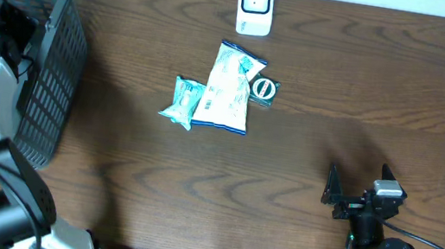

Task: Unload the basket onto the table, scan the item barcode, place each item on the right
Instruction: 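Reach the left gripper into the basket and grasp the green tissue pack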

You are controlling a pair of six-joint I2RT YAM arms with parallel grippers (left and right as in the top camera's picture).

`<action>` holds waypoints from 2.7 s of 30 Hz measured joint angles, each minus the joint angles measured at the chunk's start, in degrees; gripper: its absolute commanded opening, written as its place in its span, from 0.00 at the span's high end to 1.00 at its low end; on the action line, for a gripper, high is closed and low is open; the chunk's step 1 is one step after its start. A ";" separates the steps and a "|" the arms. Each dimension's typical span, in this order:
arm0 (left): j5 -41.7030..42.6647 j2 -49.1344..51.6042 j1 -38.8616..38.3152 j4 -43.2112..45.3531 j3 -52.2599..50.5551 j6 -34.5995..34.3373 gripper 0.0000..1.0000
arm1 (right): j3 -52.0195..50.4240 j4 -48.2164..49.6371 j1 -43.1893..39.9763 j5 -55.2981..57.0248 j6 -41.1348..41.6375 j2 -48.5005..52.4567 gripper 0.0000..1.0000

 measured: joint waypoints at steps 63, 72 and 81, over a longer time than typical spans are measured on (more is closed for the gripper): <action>9.84 6.84 4.87 6.03 0.57 -0.90 0.93 | 0.00 0.00 0.00 0.00 0.02 0.00 0.01; 10.56 -20.39 4.79 -3.78 0.57 -1.22 0.93 | 0.00 0.00 0.00 0.00 0.00 0.00 0.01; 19.80 -33.75 -3.80 -5.97 0.57 -3.58 0.93 | 0.00 0.00 0.00 0.02 0.00 0.00 0.01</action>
